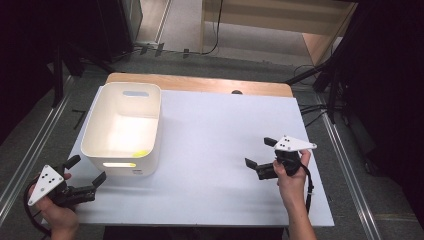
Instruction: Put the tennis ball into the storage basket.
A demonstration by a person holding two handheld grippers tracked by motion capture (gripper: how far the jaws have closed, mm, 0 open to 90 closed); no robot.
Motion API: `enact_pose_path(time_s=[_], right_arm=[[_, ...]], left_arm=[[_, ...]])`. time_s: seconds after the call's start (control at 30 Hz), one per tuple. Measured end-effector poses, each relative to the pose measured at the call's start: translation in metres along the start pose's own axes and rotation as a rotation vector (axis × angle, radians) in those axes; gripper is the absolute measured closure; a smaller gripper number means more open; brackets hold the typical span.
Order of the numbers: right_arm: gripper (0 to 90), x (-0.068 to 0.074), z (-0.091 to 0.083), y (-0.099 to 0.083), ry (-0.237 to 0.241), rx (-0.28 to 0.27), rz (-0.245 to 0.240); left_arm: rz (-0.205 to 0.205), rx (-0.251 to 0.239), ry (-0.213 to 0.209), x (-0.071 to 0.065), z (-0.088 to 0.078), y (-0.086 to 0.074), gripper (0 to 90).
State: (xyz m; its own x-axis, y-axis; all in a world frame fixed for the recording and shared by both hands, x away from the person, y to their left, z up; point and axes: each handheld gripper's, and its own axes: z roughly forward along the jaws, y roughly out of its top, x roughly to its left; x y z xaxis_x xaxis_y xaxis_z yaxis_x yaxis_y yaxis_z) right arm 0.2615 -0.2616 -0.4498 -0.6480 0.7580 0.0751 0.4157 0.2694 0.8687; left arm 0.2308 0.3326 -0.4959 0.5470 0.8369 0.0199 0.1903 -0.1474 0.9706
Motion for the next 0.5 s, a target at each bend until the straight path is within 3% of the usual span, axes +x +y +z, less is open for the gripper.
enact_pose_path(time_s=[0.5], right_arm=[[0.0,-0.014,-0.024,-0.037,-0.037,-0.039,0.064]], left_arm=[[-0.002,-0.003,0.002,-0.001,0.0,0.0,0.0]])
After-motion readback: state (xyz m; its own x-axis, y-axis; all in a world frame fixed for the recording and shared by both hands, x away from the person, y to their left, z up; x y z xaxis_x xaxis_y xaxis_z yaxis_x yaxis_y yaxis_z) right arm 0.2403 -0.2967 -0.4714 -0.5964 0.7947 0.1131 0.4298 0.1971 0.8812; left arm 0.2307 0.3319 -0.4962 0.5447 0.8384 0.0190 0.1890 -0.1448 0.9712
